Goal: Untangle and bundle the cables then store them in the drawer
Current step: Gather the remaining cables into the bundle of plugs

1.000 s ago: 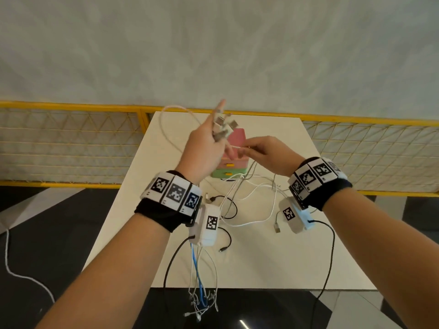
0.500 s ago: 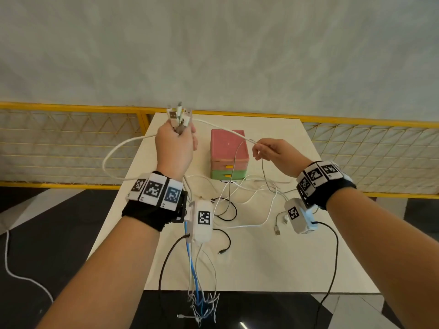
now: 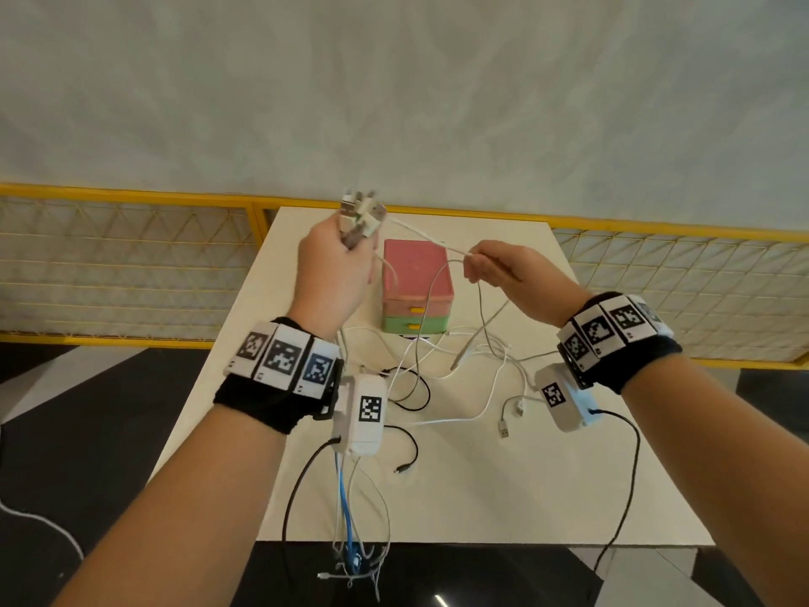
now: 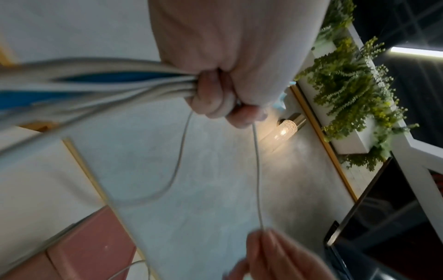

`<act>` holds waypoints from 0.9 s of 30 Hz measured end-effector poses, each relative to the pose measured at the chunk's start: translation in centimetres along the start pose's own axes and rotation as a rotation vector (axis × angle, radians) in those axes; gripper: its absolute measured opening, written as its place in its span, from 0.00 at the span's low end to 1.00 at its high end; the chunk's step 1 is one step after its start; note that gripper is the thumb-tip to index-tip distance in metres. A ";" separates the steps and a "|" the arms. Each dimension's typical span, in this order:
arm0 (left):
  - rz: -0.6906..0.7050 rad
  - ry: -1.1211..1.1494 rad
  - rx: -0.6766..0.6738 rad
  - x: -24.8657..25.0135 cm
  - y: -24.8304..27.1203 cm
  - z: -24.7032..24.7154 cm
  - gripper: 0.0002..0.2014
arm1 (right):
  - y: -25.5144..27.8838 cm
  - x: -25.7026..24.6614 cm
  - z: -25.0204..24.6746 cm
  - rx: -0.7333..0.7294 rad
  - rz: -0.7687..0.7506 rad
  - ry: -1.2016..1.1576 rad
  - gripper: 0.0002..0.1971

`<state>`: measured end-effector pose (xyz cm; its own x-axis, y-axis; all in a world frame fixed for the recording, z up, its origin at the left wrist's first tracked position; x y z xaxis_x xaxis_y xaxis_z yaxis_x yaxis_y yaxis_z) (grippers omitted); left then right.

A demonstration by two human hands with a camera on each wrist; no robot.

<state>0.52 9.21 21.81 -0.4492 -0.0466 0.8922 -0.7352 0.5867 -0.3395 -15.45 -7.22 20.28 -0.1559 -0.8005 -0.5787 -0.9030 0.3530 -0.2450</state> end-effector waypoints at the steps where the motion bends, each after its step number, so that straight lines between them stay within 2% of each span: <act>1: 0.003 0.031 0.038 0.1 -0.1 -0.5 0.16 | 0.6 0.6 0.0 -0.002 0.047 -0.038 0.13; 3: 0.003 0.061 0.045 0.4 0.0 -1.1 0.18 | 1.8 1.0 -0.1 -0.020 0.130 -0.093 0.13; 5: -0.008 0.045 -0.033 0.6 0.5 -0.9 0.16 | 2.9 0.3 -0.3 -0.054 0.174 -0.088 0.12; 8: -0.006 0.092 -0.123 1.2 1.6 -0.3 0.03 | 4.8 -1.9 -0.7 -0.119 0.206 -0.108 0.11; 10: -0.009 0.205 -0.086 1.5 2.1 -0.6 0.12 | 6.4 -3.7 -1.0 -0.197 0.234 -0.113 0.08; 13: -0.037 0.201 -0.077 2.1 2.9 -1.2 0.06 | 9.2 -6.5 -1.0 -0.340 0.217 -0.052 0.06; 17: -0.088 0.243 -0.186 3.0 4.8 -1.0 0.22 | 12.9 -9.2 0.5 -0.564 0.105 0.096 0.08; 21: -0.115 0.308 -0.326 4.5 7.5 -0.6 0.29 | 16.1 -9.6 3.3 -0.759 0.137 0.089 0.16; 22: -0.118 0.333 -0.385 4.9 8.2 -0.5 0.29 | 16.6 -9.5 3.6 -0.755 0.145 0.082 0.17; 24: -0.099 0.361 -0.523 5.9 9.7 -0.5 0.30 | 16.9 -9.4 3.6 -0.657 0.131 0.119 0.18; 27: 0.005 0.282 -0.691 7.5 11.9 -0.5 0.31 | 16.7 -10.0 2.8 -0.366 0.080 0.127 0.17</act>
<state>-11.36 16.27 24.60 -0.2362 0.1115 0.9653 -0.2050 0.9653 -0.1617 -27.83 8.07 19.81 -0.2589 -0.8394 -0.4779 -0.9655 0.2388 0.1035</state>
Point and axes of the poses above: each hand's wrist, its own y-axis away from the middle knuckle, its own z-axis out of the palm, x = y × z, the point moved 4 cm from there along -y, towards the middle knuckle, and after that the axes turned 1 degree about x, right-handed, at the moved point
